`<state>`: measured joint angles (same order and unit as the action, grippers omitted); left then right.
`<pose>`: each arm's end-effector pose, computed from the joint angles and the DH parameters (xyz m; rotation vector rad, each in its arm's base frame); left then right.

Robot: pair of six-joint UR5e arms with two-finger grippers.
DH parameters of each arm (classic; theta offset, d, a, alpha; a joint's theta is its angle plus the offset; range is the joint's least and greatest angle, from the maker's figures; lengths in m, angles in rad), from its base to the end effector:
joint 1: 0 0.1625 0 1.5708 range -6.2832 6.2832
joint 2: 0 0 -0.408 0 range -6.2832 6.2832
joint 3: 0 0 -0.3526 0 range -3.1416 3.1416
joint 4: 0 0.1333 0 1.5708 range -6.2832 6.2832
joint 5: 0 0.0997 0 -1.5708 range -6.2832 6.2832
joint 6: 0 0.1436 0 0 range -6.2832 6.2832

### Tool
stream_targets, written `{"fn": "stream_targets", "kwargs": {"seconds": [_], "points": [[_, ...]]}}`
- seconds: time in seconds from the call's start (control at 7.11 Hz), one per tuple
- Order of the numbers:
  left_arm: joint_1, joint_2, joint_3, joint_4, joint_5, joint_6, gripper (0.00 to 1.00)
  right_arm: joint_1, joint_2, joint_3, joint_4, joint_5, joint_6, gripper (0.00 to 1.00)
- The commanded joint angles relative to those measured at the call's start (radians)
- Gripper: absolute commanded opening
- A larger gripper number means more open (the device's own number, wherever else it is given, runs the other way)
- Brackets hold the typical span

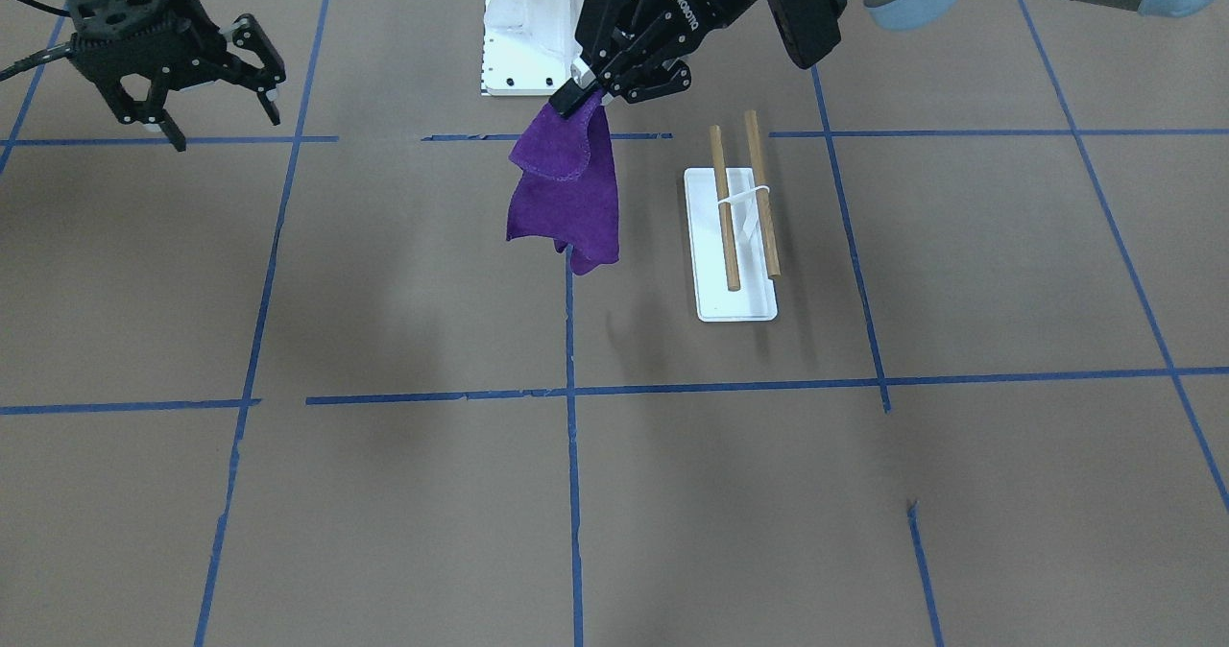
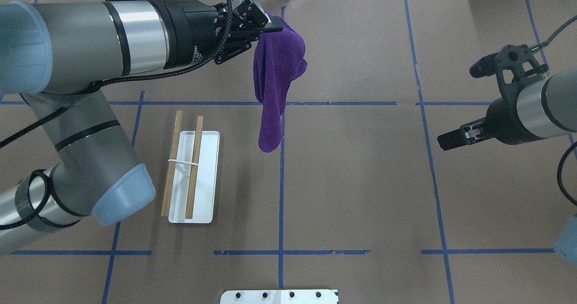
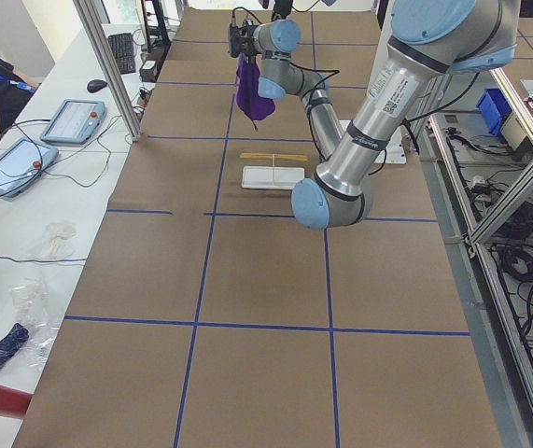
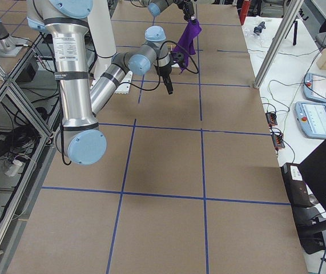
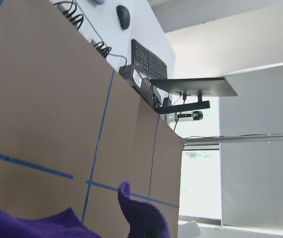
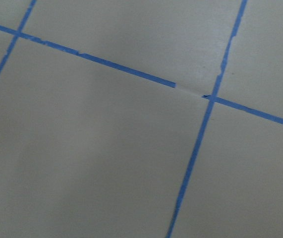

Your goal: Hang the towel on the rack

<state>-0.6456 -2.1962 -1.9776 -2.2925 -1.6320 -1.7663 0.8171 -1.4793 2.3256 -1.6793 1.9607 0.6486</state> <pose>0.3584 -0.4259 0.0665 0.3543 1.7516 -0.5568 -0.2397 -0.3704 0.3360 0.3170 -0.7553 -0.2430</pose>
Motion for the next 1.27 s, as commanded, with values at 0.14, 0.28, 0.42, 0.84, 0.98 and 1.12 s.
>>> {"fn": "stream_targets", "kwargs": {"seconds": [0.14,0.28,0.42,0.84,0.98,1.12], "points": [[0.288,0.041,-0.121,0.270,0.459,0.034,0.00,0.207,-0.015,-0.159,-0.034,0.030,-0.299,1.00],[0.305,0.041,-0.139,0.348,0.492,0.034,0.00,0.282,-0.015,-0.234,-0.033,0.077,-0.401,1.00],[0.311,0.041,-0.206,0.480,0.500,0.034,0.00,0.366,-0.016,-0.315,-0.031,0.140,-0.526,1.00],[0.311,0.187,-0.365,0.702,0.503,0.033,0.00,0.488,-0.032,-0.434,-0.025,0.231,-0.612,1.00],[0.311,0.226,-0.365,0.703,0.512,0.031,0.00,0.500,-0.032,-0.446,-0.025,0.233,-0.613,1.00],[0.310,0.258,-0.365,0.703,0.512,0.031,0.00,0.507,-0.029,-0.460,-0.025,0.233,-0.616,1.00]]}}
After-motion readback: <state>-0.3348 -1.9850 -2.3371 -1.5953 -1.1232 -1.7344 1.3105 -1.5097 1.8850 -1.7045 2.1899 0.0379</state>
